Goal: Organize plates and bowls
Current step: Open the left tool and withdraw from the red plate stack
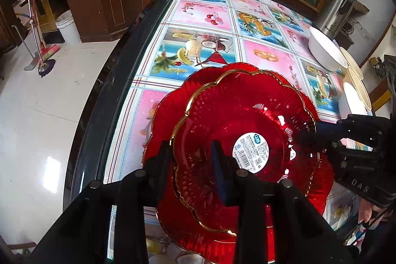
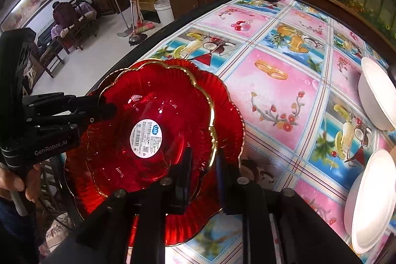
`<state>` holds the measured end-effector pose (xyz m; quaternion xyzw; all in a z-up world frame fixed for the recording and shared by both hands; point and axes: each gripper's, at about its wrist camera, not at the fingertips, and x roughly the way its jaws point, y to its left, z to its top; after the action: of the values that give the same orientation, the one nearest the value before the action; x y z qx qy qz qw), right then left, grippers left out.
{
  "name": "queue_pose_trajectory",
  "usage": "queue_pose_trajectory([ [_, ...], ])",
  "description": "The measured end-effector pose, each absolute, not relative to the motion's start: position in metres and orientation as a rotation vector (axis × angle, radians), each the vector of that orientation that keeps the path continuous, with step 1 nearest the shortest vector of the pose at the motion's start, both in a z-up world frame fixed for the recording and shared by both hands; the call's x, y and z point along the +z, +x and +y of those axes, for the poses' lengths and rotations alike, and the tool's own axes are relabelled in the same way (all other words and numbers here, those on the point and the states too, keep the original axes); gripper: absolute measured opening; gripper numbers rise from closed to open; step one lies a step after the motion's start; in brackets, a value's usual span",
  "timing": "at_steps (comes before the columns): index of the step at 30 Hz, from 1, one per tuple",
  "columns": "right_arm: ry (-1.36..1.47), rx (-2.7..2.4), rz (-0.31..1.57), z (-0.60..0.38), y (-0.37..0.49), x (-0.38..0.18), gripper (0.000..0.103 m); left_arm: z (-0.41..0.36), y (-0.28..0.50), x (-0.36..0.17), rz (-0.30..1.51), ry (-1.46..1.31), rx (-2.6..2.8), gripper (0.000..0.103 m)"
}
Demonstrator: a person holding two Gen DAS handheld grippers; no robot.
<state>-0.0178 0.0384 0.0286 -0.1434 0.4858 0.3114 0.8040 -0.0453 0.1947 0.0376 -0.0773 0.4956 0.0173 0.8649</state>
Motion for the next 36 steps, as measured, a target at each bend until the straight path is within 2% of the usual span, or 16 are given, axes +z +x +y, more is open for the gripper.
queue_pose_trajectory([
  [3, -0.345, 0.665, 1.023, 0.044, -0.022, 0.029, 0.034, 0.193, -0.044, 0.038, 1.037, -0.155, 0.035, 0.034],
  [4, -0.34, 0.674, 1.028, 0.045, -0.023, 0.029, 0.04, 0.193, -0.044, 0.038, 1.036, -0.156, 0.033, 0.035],
  [9, -0.295, 0.66, 1.011, 0.041, -0.021, 0.038, 0.047, 0.196, -0.042, 0.038, 1.019, -0.179, 0.029, 0.037],
  [17, -0.172, 0.703, 0.988, 0.017, -0.021, 0.056, 0.047, 0.196, -0.05, 0.049, 0.966, -0.179, 0.042, 0.039],
  [20, -0.132, 0.701, 0.951, 0.003, -0.027, 0.063, 0.047, 0.195, -0.058, 0.059, 0.908, -0.18, 0.061, 0.055],
  [27, -0.054, 0.677, 0.901, -0.038, -0.041, 0.065, 0.047, 0.163, -0.075, 0.084, 0.802, -0.16, 0.019, 0.055],
  [36, 0.051, 0.612, 0.857, -0.115, -0.05, 0.065, 0.047, 0.083, -0.067, 0.09, 0.823, -0.07, -0.121, 0.055],
])
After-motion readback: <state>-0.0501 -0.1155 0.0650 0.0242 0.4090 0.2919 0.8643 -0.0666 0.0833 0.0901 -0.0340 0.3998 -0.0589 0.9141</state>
